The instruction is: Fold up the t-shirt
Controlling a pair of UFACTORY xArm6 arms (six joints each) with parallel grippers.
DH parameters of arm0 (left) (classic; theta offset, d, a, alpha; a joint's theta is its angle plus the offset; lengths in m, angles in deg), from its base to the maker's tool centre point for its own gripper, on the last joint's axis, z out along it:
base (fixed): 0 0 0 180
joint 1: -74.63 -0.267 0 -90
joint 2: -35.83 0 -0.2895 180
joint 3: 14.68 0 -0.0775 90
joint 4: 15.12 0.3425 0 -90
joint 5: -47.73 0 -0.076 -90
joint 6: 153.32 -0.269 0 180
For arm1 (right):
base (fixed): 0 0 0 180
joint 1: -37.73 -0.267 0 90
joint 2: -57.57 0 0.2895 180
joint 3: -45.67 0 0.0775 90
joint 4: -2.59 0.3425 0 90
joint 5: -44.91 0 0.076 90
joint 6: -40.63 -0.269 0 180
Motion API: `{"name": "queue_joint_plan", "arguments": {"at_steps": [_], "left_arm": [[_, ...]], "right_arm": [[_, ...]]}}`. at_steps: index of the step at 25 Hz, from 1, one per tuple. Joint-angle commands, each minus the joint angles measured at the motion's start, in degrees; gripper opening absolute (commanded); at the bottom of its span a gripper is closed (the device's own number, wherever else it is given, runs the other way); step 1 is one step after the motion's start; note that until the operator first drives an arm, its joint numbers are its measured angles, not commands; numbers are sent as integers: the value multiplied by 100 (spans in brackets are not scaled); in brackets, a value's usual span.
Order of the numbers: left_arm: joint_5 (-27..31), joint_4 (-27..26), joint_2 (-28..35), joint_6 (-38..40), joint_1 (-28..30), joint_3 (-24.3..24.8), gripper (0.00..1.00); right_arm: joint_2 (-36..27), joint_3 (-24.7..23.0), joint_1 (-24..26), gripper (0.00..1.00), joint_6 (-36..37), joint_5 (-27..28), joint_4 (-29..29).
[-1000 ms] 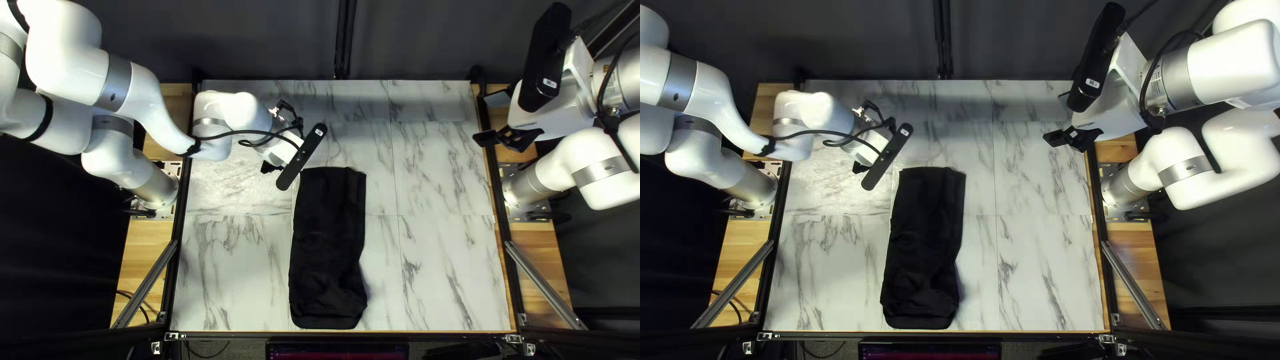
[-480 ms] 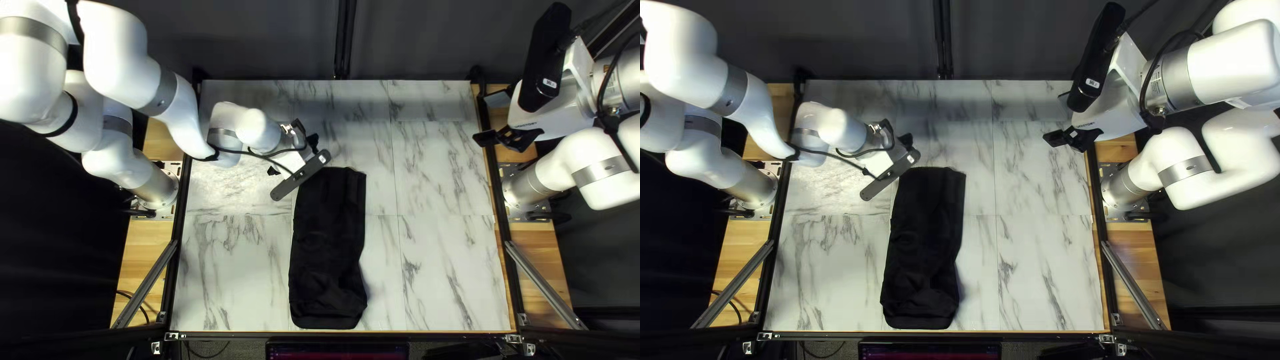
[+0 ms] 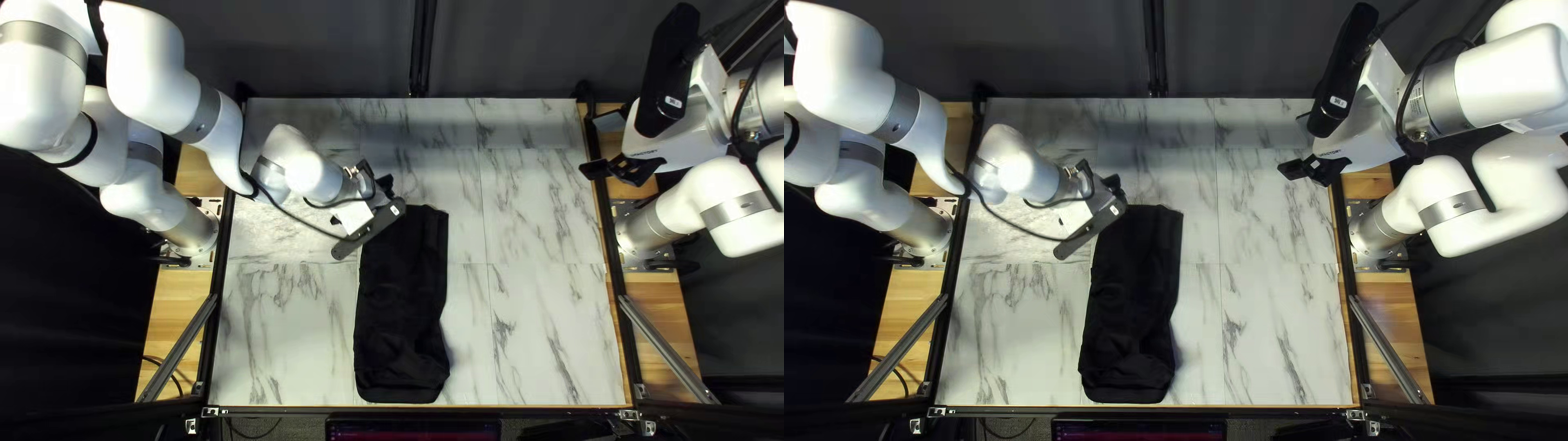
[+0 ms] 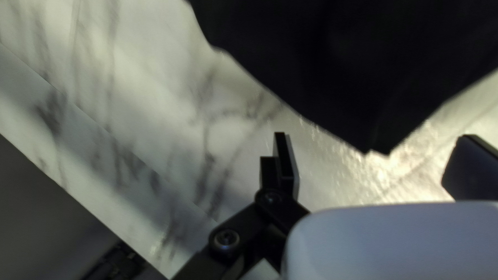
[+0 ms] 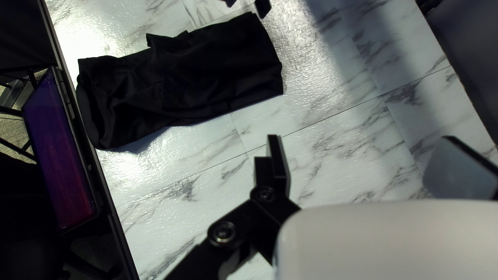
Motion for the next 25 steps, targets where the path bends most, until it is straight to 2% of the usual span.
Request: {"name": "queue_joint_plan", "arguments": {"at_steps": [1,10,19,23,25], "left_arm": [[165,413,-25,403,63,-28,100],[249,975,-125,1007,76,-20,100],[242,1112,-164,1086,75,-39,100],[220,1336,-234,1307,44,-53,74],[220,1442,-241,1431,45,-34,72]], "right_arm": [[0,0,0,100,0,0,0],[0,0,0,100,0,0,0],[0,0,0,100,0,0,0],[0,0,0,100,0,0,0],[0,0,0,100,0,0,0]]}}
